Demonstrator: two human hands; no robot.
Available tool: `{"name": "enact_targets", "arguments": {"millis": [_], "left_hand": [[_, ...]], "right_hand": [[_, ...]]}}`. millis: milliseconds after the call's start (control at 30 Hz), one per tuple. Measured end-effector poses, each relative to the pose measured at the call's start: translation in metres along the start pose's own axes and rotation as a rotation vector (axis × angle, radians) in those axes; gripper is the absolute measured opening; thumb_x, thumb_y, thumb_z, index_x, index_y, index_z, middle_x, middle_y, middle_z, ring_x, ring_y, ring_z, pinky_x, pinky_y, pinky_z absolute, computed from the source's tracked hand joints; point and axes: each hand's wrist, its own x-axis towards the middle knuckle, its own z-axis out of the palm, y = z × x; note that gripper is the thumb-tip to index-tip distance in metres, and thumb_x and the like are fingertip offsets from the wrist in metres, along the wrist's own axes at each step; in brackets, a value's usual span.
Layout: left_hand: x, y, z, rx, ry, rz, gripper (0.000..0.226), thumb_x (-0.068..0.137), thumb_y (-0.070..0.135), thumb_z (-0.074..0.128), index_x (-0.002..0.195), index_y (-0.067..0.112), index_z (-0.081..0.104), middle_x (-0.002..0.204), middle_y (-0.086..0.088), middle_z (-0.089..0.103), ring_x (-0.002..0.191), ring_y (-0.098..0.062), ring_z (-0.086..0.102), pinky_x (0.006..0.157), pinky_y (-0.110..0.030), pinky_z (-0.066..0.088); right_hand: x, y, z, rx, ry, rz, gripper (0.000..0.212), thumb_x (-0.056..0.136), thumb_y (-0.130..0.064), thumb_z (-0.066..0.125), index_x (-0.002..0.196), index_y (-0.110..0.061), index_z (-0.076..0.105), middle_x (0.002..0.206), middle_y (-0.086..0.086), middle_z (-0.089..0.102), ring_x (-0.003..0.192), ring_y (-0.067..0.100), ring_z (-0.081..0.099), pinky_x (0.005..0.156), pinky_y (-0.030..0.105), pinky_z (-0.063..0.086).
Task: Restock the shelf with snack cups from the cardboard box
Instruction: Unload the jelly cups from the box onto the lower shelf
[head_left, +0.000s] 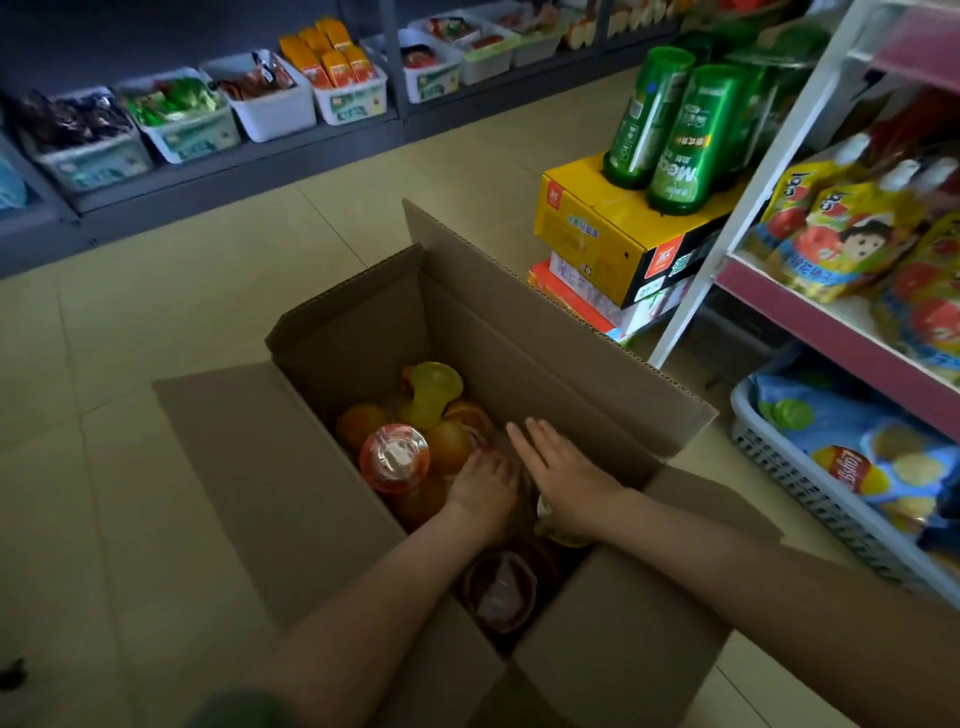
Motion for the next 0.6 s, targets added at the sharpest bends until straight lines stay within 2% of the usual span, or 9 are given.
{"name": "enact_targets", "arguments": {"millis": [100,200,367,467,600], "left_hand": [[0.004,0.006,0.010,0.069,-0.039,-0.014,0.065,0.100,0.039,0.030,0.149,0.004,0.006,0.157,-0.015,0.007,0.145,-0.029,0.002,0.117,-0.042,-0.001],[0.010,0.003,0.018,0.056,-0.138,-0.039,0.064,0.101,0.035,0.029,0.149,0.002,0.001,0.158,-0.014,-0.003,0.145,-0.028,-0.007,0.116,-0.041,-0.007],[0.014,0.007,0.013,-0.064,-0.170,-0.081,0.064,0.101,0.033,0.032,0.149,0.004,0.000,0.158,-0.014,-0.002,0.145,-0.027,-0.002,0.116,-0.041,0.000],[0.013,0.007,0.012,0.015,-0.180,-0.061,0.064,0.101,0.028,0.032,0.149,0.004,-0.003,0.157,-0.017,-0.005,0.145,-0.030,-0.006,0.118,-0.044,0.002],[0.008,0.004,0.010,0.112,-0.141,-0.051,0.064,0.100,0.031,0.034,0.150,0.007,0.002,0.157,-0.016,0.000,0.145,-0.031,-0.001,0.116,-0.047,0.005]], "right_hand": [[0.011,-0.005,0.002,0.005,0.007,0.027,0.109,0.084,-0.027,0.067,0.146,-0.010,-0.021,0.157,0.009,-0.017,0.145,0.023,-0.016,0.116,0.032,-0.005],[0.016,-0.008,0.015,-0.079,-0.131,0.009,0.111,0.083,-0.025,0.069,0.146,-0.008,-0.021,0.156,0.011,-0.020,0.144,0.024,-0.018,0.115,0.032,-0.007],[0.018,-0.005,0.017,-0.077,-0.157,0.055,0.109,0.084,-0.020,0.068,0.146,-0.007,-0.021,0.156,0.010,-0.021,0.144,0.024,-0.018,0.116,0.032,-0.006],[0.020,-0.004,0.020,-0.046,-0.195,0.074,0.105,0.085,-0.016,0.065,0.146,-0.006,-0.019,0.157,0.011,-0.019,0.144,0.024,-0.016,0.117,0.032,-0.004],[0.020,-0.005,0.021,0.012,-0.232,0.083,0.105,0.085,-0.022,0.067,0.147,-0.006,-0.017,0.157,0.011,-0.016,0.145,0.024,-0.015,0.117,0.033,-0.002]]}}
